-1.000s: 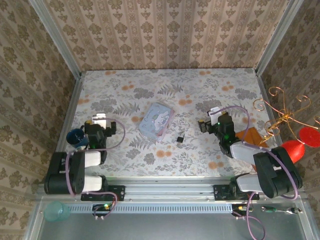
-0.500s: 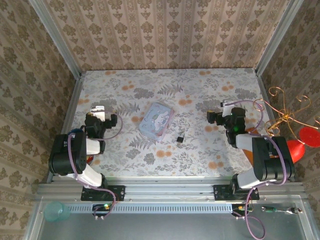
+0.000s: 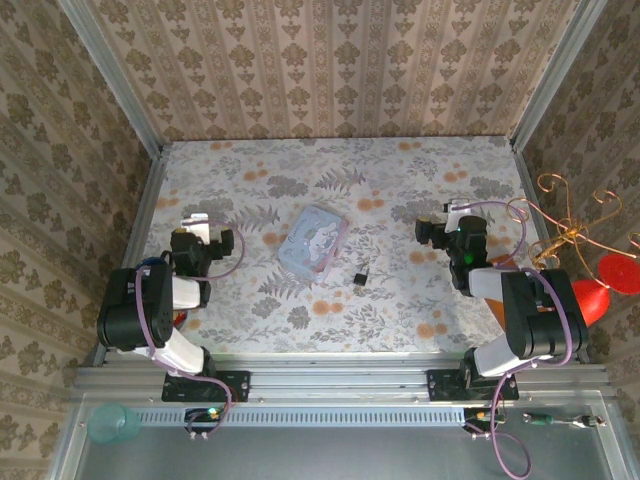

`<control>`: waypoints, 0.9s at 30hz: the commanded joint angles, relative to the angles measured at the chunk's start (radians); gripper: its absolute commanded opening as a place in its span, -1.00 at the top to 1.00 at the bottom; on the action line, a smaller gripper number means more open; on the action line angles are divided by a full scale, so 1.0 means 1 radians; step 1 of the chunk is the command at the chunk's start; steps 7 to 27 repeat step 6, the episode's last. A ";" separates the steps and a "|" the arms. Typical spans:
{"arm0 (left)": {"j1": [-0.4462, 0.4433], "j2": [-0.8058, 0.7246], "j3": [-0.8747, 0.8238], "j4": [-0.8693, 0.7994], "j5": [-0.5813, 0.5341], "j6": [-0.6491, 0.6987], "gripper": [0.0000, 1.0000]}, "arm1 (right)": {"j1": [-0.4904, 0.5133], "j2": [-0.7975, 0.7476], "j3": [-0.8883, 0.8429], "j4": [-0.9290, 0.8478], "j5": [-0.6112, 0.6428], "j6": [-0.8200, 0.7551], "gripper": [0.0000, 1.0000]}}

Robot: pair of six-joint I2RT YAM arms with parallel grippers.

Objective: Unlock the padlock with the key

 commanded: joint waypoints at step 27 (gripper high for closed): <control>-0.003 -0.012 0.013 0.000 -0.010 -0.017 -1.00 | 0.003 0.015 -0.021 0.059 0.041 0.009 -1.00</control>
